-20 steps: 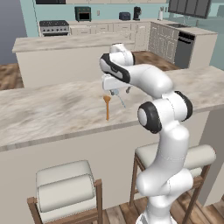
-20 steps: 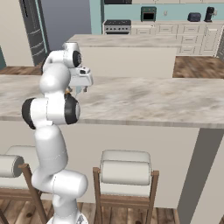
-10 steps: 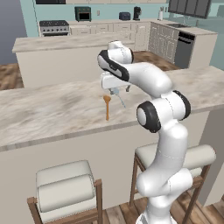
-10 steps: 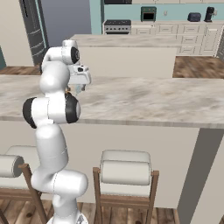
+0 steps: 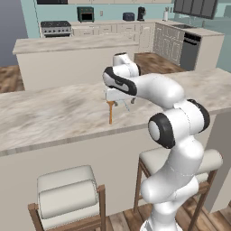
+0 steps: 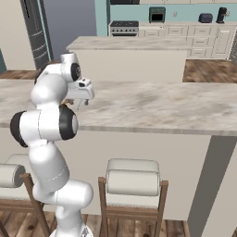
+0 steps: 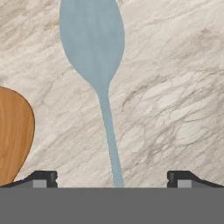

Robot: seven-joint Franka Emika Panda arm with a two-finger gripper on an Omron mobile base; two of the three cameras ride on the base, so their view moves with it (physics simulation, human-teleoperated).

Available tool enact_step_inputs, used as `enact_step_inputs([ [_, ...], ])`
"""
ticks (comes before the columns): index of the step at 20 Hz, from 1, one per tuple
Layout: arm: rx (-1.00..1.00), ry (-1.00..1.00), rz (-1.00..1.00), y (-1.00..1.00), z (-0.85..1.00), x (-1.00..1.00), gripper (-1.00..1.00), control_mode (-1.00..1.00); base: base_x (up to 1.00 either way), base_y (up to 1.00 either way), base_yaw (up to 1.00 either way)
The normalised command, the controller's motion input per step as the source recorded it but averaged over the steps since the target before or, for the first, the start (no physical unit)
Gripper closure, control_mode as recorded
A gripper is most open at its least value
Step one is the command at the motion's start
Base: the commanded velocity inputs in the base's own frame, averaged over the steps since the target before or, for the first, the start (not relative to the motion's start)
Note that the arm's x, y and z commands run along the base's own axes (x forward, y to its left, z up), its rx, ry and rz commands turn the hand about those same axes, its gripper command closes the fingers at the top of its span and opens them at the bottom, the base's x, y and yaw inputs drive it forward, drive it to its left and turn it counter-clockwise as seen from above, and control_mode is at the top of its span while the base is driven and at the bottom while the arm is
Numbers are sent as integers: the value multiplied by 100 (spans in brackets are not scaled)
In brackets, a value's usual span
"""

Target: Pick up the metallic utensils from the counter and place them in the open drawer. Make sure not to pick up any wooden utensils.

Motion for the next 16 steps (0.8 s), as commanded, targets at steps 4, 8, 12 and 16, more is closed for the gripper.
enact_step_inputs([
  [4,0,-5,-5,0,-34,26,-100,-100,0,0,0],
  [8,0,0,-3,0,0,44,-100,-100,0,0,0],
  [12,0,0,-2,0,-1,37,-100,-100,0,0,0],
  [16,0,0,-1,0,-33,8,-100,-100,0,0,0],
])
